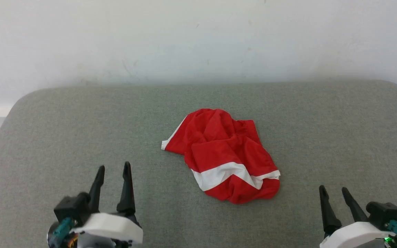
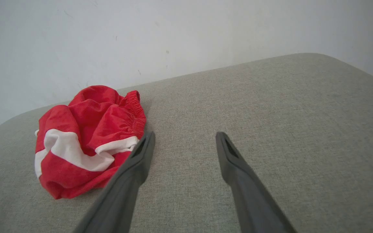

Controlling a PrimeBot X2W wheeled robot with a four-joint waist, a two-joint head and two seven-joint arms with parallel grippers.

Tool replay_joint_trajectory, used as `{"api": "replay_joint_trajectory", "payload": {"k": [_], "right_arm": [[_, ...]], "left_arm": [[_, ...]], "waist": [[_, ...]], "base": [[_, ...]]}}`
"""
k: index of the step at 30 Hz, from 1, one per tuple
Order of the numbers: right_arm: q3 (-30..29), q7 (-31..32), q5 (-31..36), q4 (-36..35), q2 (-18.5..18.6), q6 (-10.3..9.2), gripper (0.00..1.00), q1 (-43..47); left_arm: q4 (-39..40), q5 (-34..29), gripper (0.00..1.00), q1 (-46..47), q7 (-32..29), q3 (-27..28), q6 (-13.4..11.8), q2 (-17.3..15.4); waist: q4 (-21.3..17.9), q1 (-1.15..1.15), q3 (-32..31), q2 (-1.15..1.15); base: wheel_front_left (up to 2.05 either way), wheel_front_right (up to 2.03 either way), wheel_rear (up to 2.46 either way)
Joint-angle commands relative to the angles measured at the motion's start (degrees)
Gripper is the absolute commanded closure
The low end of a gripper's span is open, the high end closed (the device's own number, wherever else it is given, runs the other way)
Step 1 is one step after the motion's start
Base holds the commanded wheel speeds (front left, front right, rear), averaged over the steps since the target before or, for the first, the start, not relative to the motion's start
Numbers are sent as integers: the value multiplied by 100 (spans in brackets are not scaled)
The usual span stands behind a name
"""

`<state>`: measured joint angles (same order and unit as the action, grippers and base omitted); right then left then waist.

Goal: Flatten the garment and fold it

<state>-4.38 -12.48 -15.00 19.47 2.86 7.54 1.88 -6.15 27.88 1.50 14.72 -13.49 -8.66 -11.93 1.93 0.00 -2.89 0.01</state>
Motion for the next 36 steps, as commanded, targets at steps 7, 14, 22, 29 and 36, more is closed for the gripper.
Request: {"api": "replay_joint_trajectory", "payload": {"k": [7,14,22,29,36], "right_arm": [[386,958,166,256,1,-5,0,-594],[770,2658,691,904,1,-5,0,-1719],[969,3861,1241,1662,1,-5,0,-2469],[1028,3877,1201,2047,1,-5,74,-2703],[677,3195,960,1821,1,-5,100,-2680]], "left_arm": [[264,-395,0,-428,27,275,54,315],[141,-644,0,-282,28,251,197,428],[58,-794,0,-55,28,268,334,569],[-3,-880,0,9,28,348,437,702],[-107,-911,0,-76,28,460,512,777]], "waist": [[81,0,49,-1],[217,0,282,-1],[437,0,561,-1],[571,0,695,-1],[456,0,511,-1]], "base": [[0,0,0],[0,0,0],[0,0,0],[0,0,0],[0,0,0]]}}
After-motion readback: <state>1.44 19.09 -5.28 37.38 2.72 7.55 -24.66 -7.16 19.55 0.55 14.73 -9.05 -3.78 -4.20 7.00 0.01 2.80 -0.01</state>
